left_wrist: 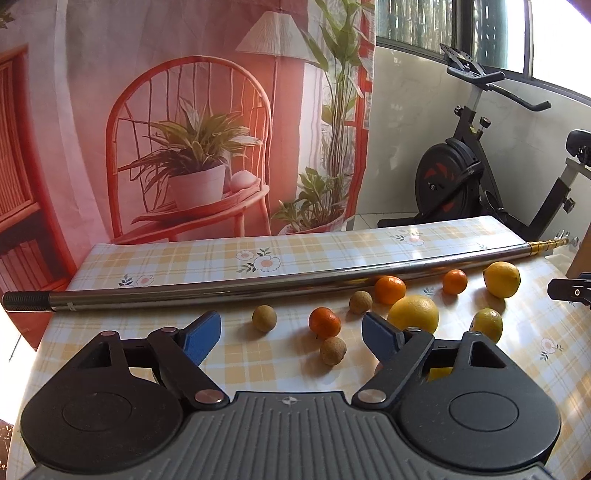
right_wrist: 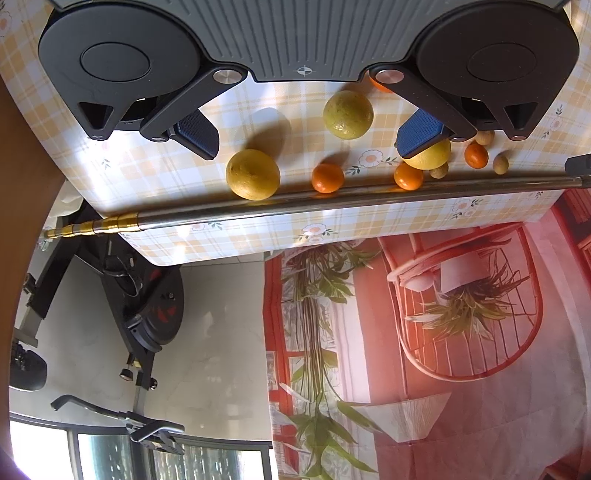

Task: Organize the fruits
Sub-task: 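Lower both tools toward the scattered fruits on the table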

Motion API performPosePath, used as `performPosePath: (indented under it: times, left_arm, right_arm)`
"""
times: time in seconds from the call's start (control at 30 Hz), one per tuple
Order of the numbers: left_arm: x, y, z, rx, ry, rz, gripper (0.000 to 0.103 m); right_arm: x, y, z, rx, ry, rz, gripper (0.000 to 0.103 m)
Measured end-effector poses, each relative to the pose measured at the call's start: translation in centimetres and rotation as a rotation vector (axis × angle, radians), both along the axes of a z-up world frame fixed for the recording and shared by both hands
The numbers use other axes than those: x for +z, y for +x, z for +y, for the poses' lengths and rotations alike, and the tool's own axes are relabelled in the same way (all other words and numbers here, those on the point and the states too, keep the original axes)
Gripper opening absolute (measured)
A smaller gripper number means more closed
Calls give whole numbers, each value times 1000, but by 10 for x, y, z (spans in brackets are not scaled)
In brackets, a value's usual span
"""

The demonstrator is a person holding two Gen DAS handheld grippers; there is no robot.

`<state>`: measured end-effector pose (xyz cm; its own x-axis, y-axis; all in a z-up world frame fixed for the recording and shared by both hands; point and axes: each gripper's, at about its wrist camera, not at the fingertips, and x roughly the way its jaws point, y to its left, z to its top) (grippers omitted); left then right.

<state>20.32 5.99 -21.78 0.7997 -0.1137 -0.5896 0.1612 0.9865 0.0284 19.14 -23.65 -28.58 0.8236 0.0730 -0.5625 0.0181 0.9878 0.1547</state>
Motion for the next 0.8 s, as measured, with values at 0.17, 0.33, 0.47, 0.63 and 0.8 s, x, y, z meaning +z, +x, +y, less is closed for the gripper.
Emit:
performPosePath:
  times: [0.17, 0.33, 0.47, 0.63, 0.8]
  left_arm:
    - [-19, 18, -9, -65, -14, 67, 76]
    - [-37, 35, -8, -98, -37, 125, 66]
    - [-50, 49, -8, -116, -54, 183, 50]
    - [-59, 54, -19, -157, -54, 195, 48]
    - [-70, 66, -22, -140, -55, 239, 44]
  right_arm:
    - [-4, 8, -3, 5, 15, 3, 99]
    - [-6, 16, -4, -4, 8, 6, 96]
    - [-9, 22, -7, -11, 13, 15, 95]
    - [-13, 27, -9, -4, 21, 21, 94]
    - [-18, 33, -11, -12, 25, 31, 93]
